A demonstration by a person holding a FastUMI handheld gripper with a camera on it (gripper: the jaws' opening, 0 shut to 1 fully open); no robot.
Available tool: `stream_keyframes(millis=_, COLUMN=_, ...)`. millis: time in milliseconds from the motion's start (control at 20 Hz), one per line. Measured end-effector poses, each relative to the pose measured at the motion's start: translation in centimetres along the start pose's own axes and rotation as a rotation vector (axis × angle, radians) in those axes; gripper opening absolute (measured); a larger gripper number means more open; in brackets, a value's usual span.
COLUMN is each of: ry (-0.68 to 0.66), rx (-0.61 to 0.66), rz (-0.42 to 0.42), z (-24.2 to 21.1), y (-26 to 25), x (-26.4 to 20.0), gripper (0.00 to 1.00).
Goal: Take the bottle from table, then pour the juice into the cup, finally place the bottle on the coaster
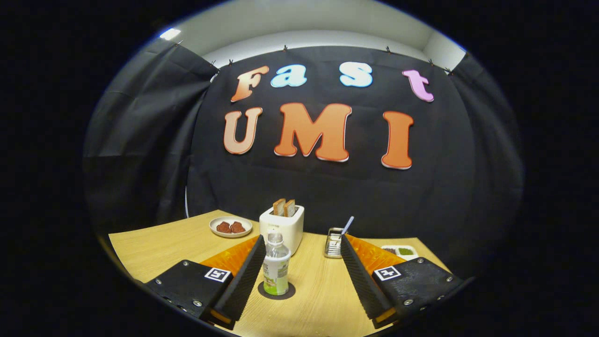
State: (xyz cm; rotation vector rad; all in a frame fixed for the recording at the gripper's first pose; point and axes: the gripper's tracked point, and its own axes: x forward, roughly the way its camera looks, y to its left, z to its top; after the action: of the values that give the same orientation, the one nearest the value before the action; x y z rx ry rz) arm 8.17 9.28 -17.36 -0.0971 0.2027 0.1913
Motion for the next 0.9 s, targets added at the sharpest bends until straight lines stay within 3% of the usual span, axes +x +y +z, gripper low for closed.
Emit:
stream_keyframes(millis=150, ry=-0.064, rx=-0.03, rz=-0.067, z=5.2, y=-2.3, x=-3.0, gripper=0.96)
stream_keyframes(millis=450, ry=-0.155, rx=0.039, rz=-0.107, z=13.0, y=-4.6, x=-8.2, gripper=0.97)
stream_keyframes(millis=650, ry=-0.226, rx=-0.029, rz=-0.174, z=16.7, y=-6.5, x=-11.0, gripper=0.97)
stream_keyframes(millis=900, ry=-0.256, rx=0.012, rz=-0.143, z=20.2, y=-6.1, x=-14.4, gripper=0.98)
